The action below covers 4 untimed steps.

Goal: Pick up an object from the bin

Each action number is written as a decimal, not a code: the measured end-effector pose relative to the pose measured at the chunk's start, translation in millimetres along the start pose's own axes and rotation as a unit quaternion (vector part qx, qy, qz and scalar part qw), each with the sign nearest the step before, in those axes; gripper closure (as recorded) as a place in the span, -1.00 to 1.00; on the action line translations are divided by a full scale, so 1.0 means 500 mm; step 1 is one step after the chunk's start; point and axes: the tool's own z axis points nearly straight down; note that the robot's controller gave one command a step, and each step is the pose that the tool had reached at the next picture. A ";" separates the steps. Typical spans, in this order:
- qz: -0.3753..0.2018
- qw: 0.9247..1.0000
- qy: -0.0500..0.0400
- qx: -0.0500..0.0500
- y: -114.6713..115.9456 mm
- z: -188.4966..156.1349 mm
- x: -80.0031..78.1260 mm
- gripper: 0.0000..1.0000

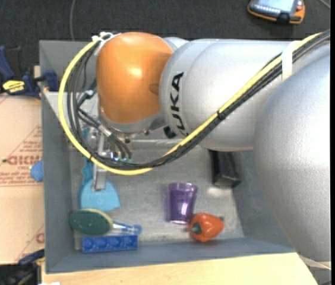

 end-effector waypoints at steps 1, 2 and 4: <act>0.000 1.000 0.000 0.000 0.000 0.000 0.000 -1.00; -0.019 1.000 -0.001 0.000 -0.076 0.092 0.049 1.00; -0.048 0.999 0.000 0.001 -0.130 0.162 0.101 1.00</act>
Offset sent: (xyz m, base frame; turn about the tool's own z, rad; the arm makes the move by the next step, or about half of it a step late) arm -0.0260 -0.0366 -0.0468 -0.0394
